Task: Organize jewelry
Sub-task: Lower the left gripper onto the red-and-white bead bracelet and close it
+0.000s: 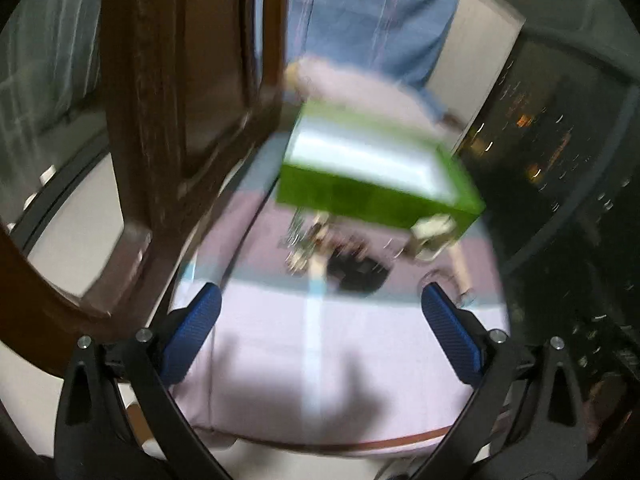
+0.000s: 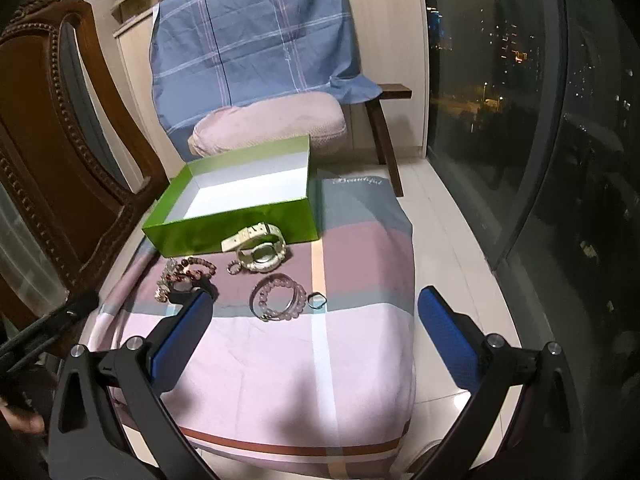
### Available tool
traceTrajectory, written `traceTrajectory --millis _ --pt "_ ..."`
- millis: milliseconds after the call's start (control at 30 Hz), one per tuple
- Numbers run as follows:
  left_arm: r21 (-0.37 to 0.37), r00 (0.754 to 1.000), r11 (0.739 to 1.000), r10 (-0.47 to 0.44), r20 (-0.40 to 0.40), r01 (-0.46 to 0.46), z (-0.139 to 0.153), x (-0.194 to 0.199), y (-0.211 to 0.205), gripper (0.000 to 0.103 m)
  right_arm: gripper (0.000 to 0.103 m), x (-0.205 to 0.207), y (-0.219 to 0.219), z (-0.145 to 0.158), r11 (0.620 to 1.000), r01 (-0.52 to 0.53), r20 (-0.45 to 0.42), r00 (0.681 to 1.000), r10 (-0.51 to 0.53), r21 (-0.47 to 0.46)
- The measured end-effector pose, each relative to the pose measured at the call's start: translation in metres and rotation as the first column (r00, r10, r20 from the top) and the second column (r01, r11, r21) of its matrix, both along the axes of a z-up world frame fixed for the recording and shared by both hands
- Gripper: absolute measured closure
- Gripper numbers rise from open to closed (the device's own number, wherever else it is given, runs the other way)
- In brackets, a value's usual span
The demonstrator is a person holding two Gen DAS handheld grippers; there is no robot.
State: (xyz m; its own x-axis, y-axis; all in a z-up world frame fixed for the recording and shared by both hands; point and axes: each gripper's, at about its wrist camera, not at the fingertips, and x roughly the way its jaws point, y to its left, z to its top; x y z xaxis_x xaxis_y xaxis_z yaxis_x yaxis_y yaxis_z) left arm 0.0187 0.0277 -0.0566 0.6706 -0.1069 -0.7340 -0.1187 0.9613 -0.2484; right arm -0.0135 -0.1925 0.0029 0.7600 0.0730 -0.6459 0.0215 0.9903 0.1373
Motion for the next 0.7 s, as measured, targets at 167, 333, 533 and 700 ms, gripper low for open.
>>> traceTrajectory --millis 167,333,533,700 --pt "0.239 0.991 0.963 -0.108 -0.083 0.125 -0.015 0.020 -0.031 0.004 0.003 0.003 0.000 -0.004 1.000 -0.020 -0.026 0.999 0.020 0.012" --pt "0.142 0.968 0.982 -0.089 -0.234 0.125 -0.032 0.046 -0.019 0.004 0.003 0.005 -0.001 -0.006 0.999 -0.029 -0.046 0.998 0.030 0.029" --pt "0.216 0.980 0.962 -0.137 -0.147 0.166 -0.031 0.058 -0.035 0.004 0.003 0.011 -0.003 -0.010 0.996 -0.048 -0.077 0.996 0.054 0.079" --pt "0.173 0.979 0.972 -0.136 -0.154 0.162 -0.039 0.085 -0.041 0.010 0.003 0.014 -0.002 -0.010 0.994 -0.057 -0.082 0.994 0.065 0.098"
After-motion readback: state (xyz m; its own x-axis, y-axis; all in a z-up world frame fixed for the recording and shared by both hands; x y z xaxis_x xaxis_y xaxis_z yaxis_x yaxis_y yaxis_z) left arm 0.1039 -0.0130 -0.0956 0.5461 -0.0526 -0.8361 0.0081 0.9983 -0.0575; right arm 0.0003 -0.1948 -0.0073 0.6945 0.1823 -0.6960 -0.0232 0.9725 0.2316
